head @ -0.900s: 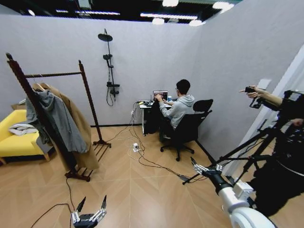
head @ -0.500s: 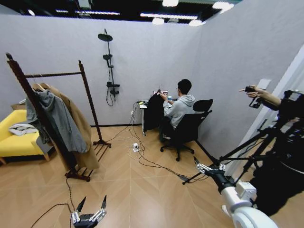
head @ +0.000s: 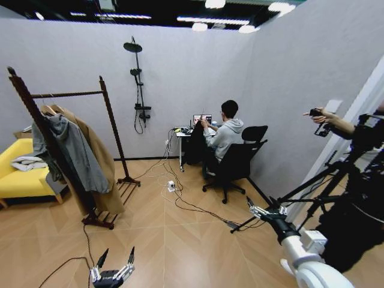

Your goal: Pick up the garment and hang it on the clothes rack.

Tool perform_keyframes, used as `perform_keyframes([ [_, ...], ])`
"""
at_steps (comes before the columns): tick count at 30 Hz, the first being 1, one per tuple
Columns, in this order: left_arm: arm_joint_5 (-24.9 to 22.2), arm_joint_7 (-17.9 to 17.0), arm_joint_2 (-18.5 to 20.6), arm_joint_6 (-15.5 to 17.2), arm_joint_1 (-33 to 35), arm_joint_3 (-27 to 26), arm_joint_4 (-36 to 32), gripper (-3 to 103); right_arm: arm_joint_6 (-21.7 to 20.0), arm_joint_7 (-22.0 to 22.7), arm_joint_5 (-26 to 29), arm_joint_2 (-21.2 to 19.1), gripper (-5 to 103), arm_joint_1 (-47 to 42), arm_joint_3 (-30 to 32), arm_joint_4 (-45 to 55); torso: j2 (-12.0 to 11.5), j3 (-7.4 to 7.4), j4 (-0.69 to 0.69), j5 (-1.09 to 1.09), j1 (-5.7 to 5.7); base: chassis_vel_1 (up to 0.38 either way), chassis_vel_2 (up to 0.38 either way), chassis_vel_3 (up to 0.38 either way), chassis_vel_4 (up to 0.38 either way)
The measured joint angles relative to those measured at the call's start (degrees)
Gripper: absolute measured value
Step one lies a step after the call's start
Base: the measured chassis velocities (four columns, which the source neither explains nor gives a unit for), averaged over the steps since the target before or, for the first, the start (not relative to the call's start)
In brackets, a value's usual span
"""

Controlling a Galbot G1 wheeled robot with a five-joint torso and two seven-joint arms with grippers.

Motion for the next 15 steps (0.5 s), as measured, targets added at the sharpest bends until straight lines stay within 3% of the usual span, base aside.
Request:
perform_keyframes([
  [15, 0.0, 0.0, 0.0, 0.0, 0.0, 0.0, 0.0, 100, -0.18, -0.13, -4.56, 1.83, 100, -0.32, -2.64, 0.72, 0.0, 0.0, 0.0, -0.01, 0.0, 0.0, 0.0, 0.0, 0.0],
])
